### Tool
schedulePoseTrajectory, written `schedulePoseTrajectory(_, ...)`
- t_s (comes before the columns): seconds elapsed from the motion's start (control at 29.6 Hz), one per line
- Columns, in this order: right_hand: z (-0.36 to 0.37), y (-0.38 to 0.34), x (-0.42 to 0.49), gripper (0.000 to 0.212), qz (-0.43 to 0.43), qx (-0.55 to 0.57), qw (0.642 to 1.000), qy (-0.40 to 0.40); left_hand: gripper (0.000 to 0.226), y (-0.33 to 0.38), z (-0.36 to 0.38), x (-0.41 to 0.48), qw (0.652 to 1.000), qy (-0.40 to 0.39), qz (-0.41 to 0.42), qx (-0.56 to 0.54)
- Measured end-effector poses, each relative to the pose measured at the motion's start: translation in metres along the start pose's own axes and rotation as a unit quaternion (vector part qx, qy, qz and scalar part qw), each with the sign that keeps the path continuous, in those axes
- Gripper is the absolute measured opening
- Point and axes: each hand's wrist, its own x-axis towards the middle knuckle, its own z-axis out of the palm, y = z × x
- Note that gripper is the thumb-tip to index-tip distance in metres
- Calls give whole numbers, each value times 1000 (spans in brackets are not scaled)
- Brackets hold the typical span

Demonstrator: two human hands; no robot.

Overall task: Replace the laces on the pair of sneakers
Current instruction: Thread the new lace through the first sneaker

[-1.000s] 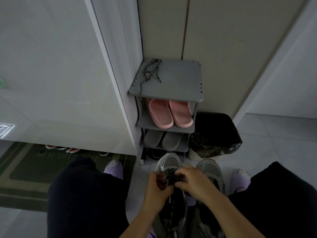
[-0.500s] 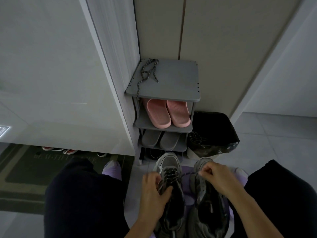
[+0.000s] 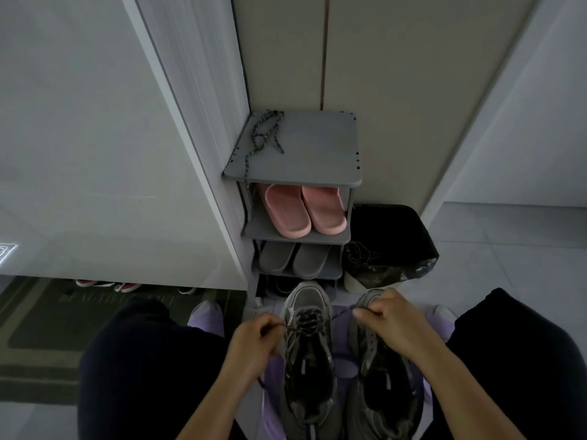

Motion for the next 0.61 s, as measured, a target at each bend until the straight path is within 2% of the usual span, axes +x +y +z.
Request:
schedulePoseTrajectory(0.07, 4, -8, -3, 43, 23, 11, 1000, -2, 27, -12, -5, 2, 996, -7, 15, 92)
schedulePoseTrajectory(0.14, 10, -12, -5, 42, 47, 105, 993, -34, 19, -19, 0, -2, 984, -13, 44, 173)
schedulePoseTrajectory(0.2, 14, -16, -6, 29, 67, 212, 971, -86, 6, -21, 13, -9, 973, 51, 99, 203)
schedulePoseTrajectory(0.24, 14, -16, -7, 21, 72, 249, 960, -111, 9, -18, 20, -12, 965, 92, 135, 206)
schedulePoseTrajectory(0.34, 14, -16, -6, 11, 70, 276, 948, -141, 15, -11, 40, -19, 929, 123, 251, 243)
schedulePoseTrajectory(0.41, 15, -16, -4, 11, 65, 252, 954, -147, 26, -10, 51, -21, 923, 87, 250, 280)
schedulePoseTrajectory(0.47, 17, -15, -2, 10, 61, 215, 966, -130, 35, -12, 57, -20, 929, 61, 207, 302)
schedulePoseTrajectory(0.54, 19, -11, -1, 11, 60, 178, 977, -103, 32, -16, 59, -19, 933, 49, 185, 304)
schedulePoseTrajectory(0.61, 20, -9, 0, 13, 56, 165, 980, -93, 22, -15, 59, -21, 949, 55, 175, 258)
